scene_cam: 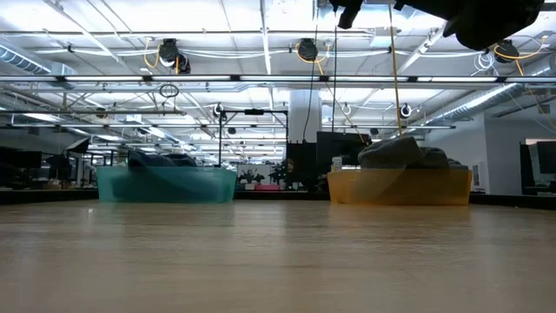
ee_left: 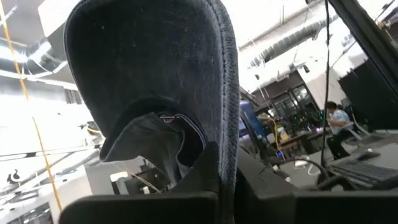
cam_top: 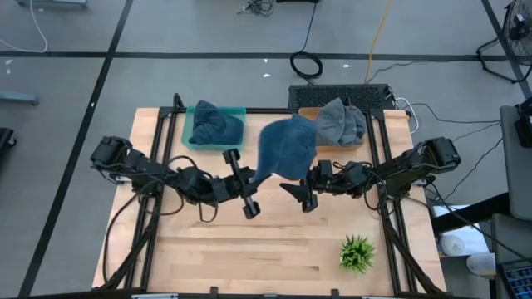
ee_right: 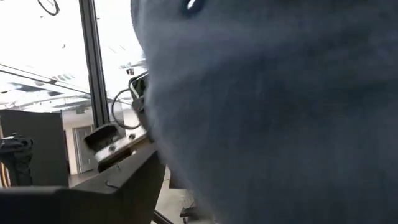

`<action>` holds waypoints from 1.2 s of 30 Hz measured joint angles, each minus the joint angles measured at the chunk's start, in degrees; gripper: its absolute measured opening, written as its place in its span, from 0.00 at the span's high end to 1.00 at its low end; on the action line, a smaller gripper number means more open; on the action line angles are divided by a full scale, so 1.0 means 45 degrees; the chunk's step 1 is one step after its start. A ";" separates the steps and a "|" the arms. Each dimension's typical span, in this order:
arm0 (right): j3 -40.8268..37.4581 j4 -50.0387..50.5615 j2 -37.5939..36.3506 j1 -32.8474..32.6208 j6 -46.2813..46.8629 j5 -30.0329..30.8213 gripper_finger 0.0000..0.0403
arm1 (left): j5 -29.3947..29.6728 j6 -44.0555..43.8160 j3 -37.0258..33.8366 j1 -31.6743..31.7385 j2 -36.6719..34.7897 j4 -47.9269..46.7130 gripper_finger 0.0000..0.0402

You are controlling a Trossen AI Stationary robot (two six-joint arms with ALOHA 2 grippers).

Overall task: Pick & Place hat
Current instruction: Put the dark blue cap into the blue bin

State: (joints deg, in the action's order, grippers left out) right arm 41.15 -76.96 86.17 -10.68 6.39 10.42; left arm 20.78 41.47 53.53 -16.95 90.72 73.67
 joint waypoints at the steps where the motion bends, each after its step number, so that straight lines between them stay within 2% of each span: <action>1: 0.0000 0.0018 0.0000 0.0000 0.0000 -0.0001 0.31 | 0.0013 -0.0009 0.0024 0.0004 0.0071 -0.0040 0.98; 6: 0.0000 0.0588 0.0000 0.0000 -0.0049 -0.0038 0.47 | 0.0334 -0.0441 0.0055 -0.0124 0.0020 -0.0714 0.98; 14: 0.0005 0.0867 0.0000 -0.0009 -0.0087 -0.1079 0.95 | 0.0954 -0.0637 0.0055 -0.0586 0.0038 -0.0926 0.98; 17: -0.0003 0.0940 0.0000 -0.0180 -0.0226 -0.1266 0.97 | 0.1091 -0.1178 0.0055 -0.0694 0.0014 -0.1413 0.92; 20: -0.0005 0.1089 -0.0106 -0.0393 -0.0490 -0.1336 0.99 | 0.2106 -0.2466 0.0055 -0.0904 0.0018 -0.2289 0.84; 23: -0.0005 0.1741 -0.0510 -0.0647 -0.0695 -0.1330 0.99 | 0.2857 -0.3206 0.0046 -0.1241 -0.0202 -0.4134 0.74; 27: -0.0005 0.3706 -0.1382 -0.1015 -0.0980 -0.1237 0.99 | 0.3135 -0.4166 0.0041 -0.1611 -0.0526 -0.6708 0.58; 31: -0.0005 0.6335 -0.2556 -0.1449 -0.0868 0.0070 1.00 | 0.3099 -0.5520 0.0041 -0.1781 -0.0780 -0.8953 0.40; 33: 0.0000 0.7639 -0.3122 -0.1655 -0.0541 0.0193 1.00 | 0.2929 -0.6014 0.0026 -0.1915 -0.1030 -1.0447 0.32; 36: 0.0000 0.9624 -0.3883 -0.1983 0.0264 -0.0006 1.00 | 0.1665 -0.6782 0.0034 -0.1941 -0.1473 -1.2336 0.23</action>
State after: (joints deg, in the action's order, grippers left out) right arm 41.15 -33.66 68.70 -19.60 7.58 10.39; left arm 28.27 10.96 53.68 -25.68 84.09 18.16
